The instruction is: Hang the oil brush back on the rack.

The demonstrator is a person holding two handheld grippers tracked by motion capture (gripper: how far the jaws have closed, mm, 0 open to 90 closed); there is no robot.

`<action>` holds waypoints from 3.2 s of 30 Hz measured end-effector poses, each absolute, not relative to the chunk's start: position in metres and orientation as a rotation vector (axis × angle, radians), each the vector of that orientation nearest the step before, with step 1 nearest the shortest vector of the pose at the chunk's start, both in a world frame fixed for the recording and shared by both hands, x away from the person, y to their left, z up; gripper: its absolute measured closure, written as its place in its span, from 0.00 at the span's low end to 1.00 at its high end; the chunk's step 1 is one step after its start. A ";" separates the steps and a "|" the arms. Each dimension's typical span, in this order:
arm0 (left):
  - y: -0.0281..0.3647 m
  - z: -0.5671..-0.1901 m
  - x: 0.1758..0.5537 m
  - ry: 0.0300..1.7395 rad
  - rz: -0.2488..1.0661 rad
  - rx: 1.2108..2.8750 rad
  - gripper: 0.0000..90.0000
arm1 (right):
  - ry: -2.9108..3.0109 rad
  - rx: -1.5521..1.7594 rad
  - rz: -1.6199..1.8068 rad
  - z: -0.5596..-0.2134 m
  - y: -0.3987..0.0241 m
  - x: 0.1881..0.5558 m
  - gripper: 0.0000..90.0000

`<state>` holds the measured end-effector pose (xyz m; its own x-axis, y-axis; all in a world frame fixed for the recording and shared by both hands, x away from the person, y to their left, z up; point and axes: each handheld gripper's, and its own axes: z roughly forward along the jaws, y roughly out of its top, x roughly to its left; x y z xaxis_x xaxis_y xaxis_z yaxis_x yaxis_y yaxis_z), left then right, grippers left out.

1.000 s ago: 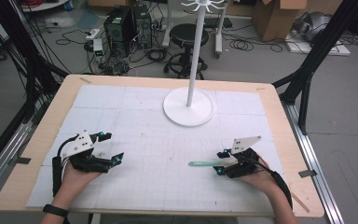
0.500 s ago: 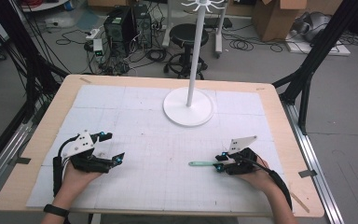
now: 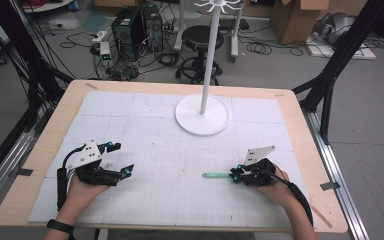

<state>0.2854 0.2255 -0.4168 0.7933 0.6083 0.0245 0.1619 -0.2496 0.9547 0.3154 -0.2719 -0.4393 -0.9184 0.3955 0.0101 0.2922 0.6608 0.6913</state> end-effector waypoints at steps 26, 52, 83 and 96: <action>0.224 -0.416 0.285 0.585 0.469 1.804 0.16 | 2.611 0.687 1.182 -0.424 -0.283 0.316 0.92; 0.223 -0.414 0.286 0.582 0.447 1.763 0.16 | 2.199 0.730 1.396 -0.308 -0.289 0.333 0.92; 0.225 -0.410 0.285 0.565 0.440 1.733 0.16 | 1.790 0.764 1.504 -0.179 -0.259 0.360 0.91; 0.226 -0.408 0.283 0.558 0.441 1.724 0.16 | 1.742 0.804 1.493 -0.169 -0.242 0.374 0.91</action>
<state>0.2834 0.2262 -0.4084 0.8125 0.5829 -0.0045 0.1308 -0.1748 0.9759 0.3739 -0.2418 -0.1691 -0.5660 0.8170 -0.1103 0.0157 0.1445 0.9894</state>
